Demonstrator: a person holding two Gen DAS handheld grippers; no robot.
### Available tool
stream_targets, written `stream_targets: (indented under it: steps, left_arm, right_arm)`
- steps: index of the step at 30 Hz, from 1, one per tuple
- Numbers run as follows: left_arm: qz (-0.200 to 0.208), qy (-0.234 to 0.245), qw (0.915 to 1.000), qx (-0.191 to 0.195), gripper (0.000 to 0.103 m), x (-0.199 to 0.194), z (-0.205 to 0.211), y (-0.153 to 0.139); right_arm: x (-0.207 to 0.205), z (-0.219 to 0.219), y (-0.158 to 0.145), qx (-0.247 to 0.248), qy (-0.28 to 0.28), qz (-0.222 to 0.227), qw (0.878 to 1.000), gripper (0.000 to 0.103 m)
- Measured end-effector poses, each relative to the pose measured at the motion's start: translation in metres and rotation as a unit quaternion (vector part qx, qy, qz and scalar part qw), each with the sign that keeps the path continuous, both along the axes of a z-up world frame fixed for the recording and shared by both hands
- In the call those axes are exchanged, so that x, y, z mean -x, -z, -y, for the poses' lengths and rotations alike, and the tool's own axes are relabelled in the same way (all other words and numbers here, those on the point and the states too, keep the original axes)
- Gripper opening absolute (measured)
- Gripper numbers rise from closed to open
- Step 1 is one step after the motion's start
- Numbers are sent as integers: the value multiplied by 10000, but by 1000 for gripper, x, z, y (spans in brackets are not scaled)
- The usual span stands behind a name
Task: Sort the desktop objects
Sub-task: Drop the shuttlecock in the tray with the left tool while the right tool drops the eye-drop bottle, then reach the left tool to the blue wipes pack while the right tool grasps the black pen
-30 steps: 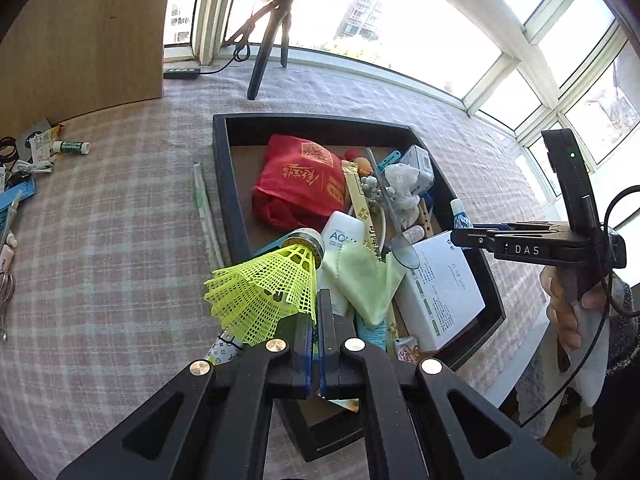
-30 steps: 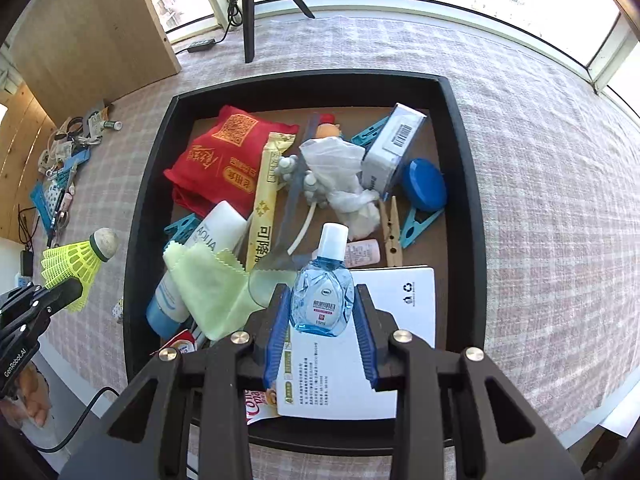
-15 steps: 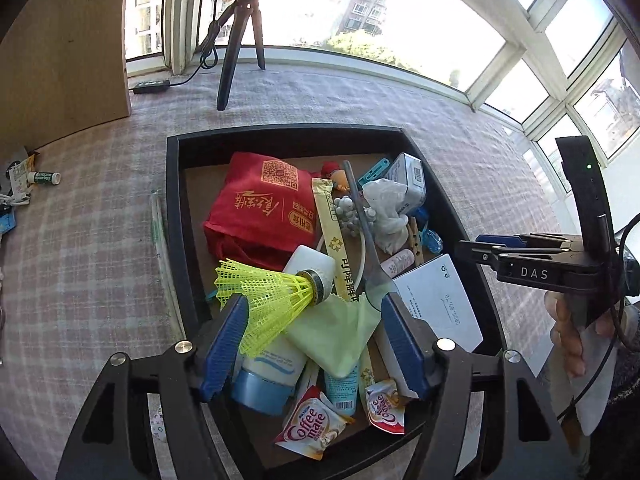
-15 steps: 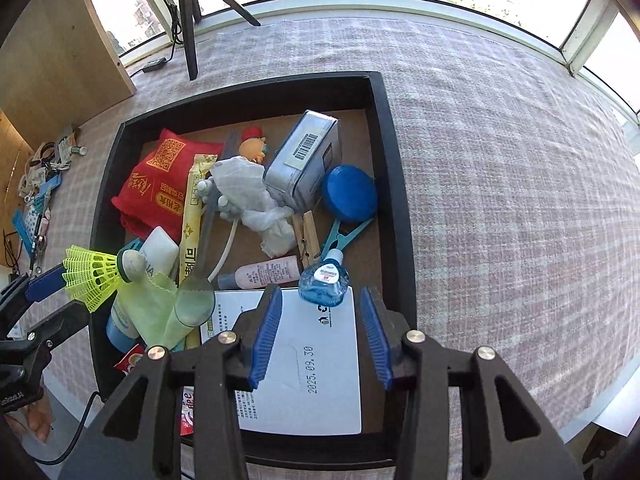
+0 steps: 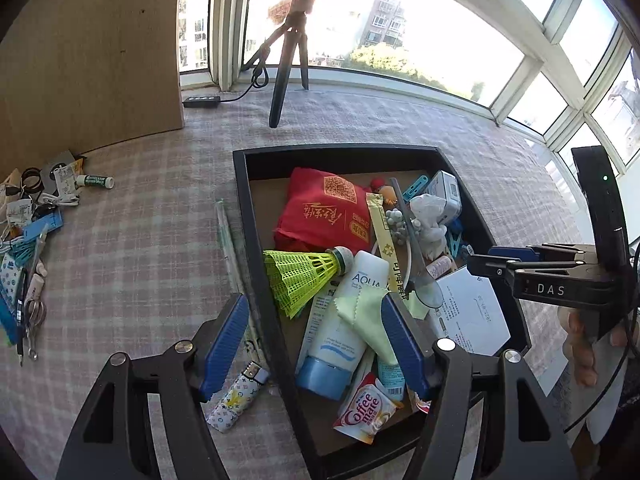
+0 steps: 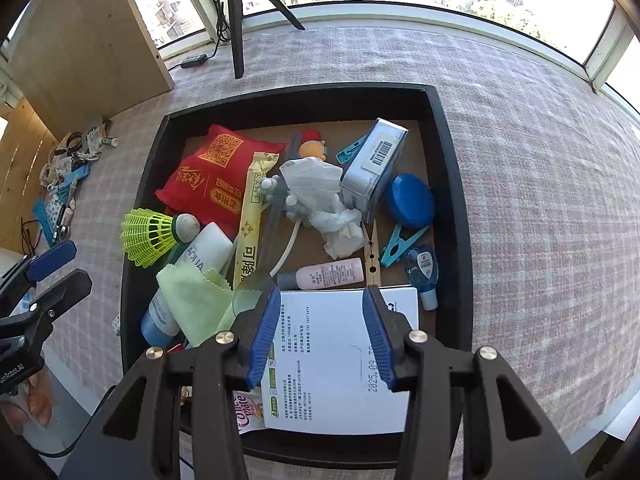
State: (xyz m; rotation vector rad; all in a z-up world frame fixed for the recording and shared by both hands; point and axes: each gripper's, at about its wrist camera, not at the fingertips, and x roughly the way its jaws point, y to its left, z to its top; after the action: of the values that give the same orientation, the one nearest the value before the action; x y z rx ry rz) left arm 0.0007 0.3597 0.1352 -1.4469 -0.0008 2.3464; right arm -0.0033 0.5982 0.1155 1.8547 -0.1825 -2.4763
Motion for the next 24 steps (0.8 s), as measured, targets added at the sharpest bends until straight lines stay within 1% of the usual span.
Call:
stream_targets:
  steps: [4, 8, 12, 16, 20, 24]
  left_arm:
    - [-165, -56, 9998, 140, 67, -7, 26, -5]
    - [-226, -130, 9994, 225, 67, -12, 60, -10]
    - [-301, -263, 9990, 207, 67, -15, 101, -14]
    - [-265, -506, 9982, 179, 68, -11, 148, -11]
    - [-183, -772, 9967, 188, 68, -6, 201, -3]
    - [-114, -1238, 9920, 208, 68, -2, 265, 9]
  right_arm:
    - [0, 29, -8, 0, -132, -148, 9998, 42]
    - [1, 66, -16, 13, -258, -283, 9993, 43]
    - [2, 107, -24, 72, -349, -413, 9985, 46]
    - [3, 150, -26, 147, -408, -525, 9977, 46]
    - [2, 193, -22, 176, -540, -717, 9958, 46]
    - [-3, 229, -16, 254, -620, -968, 9930, 46]
